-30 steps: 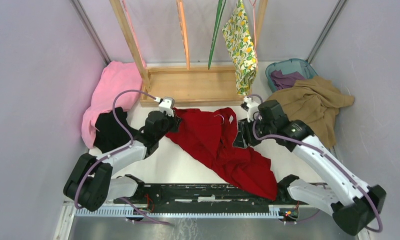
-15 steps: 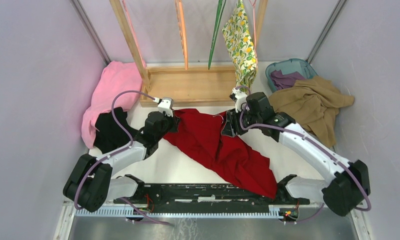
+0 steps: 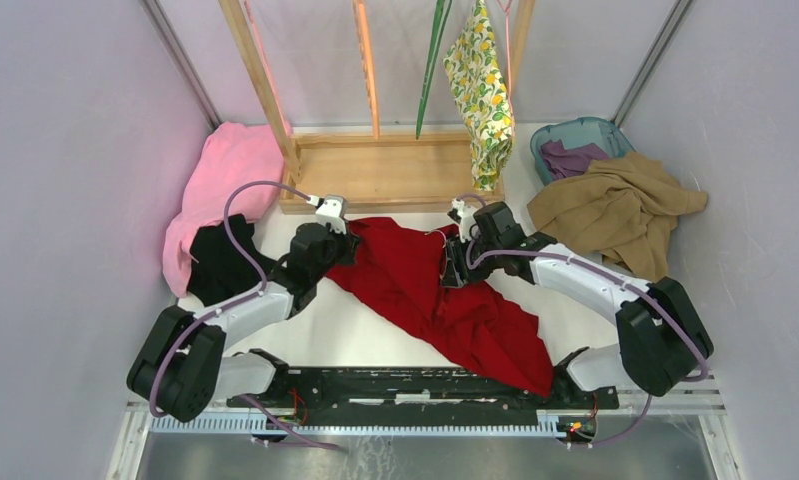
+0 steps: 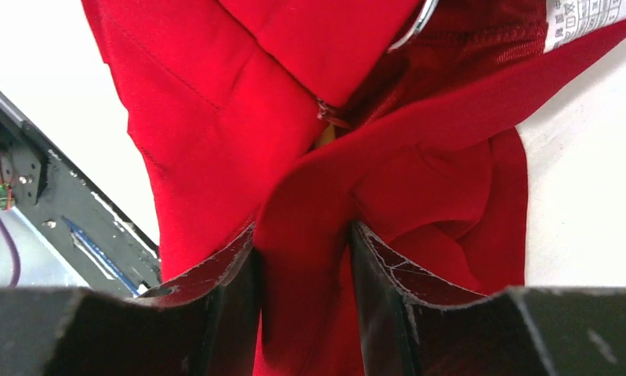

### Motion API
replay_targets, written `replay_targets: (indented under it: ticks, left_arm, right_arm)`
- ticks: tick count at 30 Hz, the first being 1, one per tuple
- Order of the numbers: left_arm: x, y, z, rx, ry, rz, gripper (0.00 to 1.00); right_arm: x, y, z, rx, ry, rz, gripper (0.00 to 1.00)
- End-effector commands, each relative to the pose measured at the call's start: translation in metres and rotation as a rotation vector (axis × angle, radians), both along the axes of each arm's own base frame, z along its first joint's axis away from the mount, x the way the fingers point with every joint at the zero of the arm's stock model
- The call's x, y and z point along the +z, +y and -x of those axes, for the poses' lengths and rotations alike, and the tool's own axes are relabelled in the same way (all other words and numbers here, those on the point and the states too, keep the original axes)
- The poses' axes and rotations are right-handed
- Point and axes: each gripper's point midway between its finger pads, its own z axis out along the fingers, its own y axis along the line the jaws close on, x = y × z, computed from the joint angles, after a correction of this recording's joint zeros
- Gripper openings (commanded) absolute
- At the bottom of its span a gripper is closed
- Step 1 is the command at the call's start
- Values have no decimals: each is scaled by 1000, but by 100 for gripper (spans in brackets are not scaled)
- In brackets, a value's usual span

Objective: Place the skirt on the hanger
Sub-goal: Hang the skirt on the hanger.

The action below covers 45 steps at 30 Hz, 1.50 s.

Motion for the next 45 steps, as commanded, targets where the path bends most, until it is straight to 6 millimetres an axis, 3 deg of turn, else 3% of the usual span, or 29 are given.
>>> replay_targets:
  ticks: [1,15,20,21,24,25,36,45]
  left_arm:
    - [25,-2,-17,29,-72,32,3]
    - [24,-4,-20,22,-68,26,3]
    - [21,-6,-20,12,-59,27,3]
    - [21,-6,-20,13,-61,28,3]
    - [22,-5,-21,19,-62,27,3]
    - [22,-1,-22,43,-55,19,3]
    - [34,19,-34,180,-29,-12,3]
    - [51,28,-46,247,-24,-44,3]
  right_arm:
    - [-6,5,-17,-7,-79,-1,49]
    - [-26,19,-37,-14,-65,13,51]
    - [-23,28,-45,-16,-80,-17,53]
    - [-24,29,-46,-12,-75,-16,52]
    - [-28,31,-44,0,-54,-14,28]
    - [-21,25,-40,-8,-73,-6,20]
    - [38,-9,-10,-28,-185,-3,1]
    - [69,-20,10,-34,-237,-53,1]
